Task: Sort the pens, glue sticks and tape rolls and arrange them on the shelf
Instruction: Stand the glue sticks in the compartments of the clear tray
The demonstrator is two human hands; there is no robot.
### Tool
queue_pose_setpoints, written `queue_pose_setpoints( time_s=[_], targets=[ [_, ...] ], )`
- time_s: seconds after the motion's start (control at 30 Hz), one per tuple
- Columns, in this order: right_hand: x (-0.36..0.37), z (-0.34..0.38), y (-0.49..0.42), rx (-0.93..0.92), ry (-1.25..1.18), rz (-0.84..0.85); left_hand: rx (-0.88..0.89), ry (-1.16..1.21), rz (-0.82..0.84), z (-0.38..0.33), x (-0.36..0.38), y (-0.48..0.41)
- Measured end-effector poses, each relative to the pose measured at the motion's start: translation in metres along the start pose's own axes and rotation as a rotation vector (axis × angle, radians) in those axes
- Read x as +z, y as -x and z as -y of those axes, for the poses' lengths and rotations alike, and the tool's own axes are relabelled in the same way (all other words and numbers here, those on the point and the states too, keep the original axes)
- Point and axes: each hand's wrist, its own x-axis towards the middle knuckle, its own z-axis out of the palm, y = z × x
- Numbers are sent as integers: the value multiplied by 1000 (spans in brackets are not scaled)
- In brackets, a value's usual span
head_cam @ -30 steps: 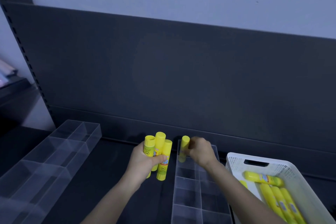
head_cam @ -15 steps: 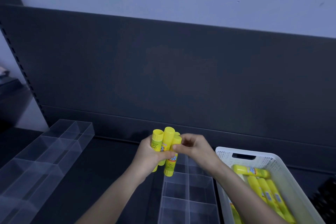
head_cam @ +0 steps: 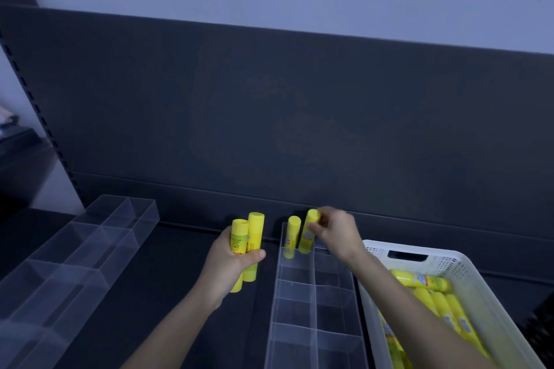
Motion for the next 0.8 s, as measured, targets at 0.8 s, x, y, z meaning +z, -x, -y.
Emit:
queue_pose_setpoints(
  time_s=[0.8],
  targets=[
    [-2,-12,17,56,-41,-17,26,83,84,-3,14,-1]
  ],
)
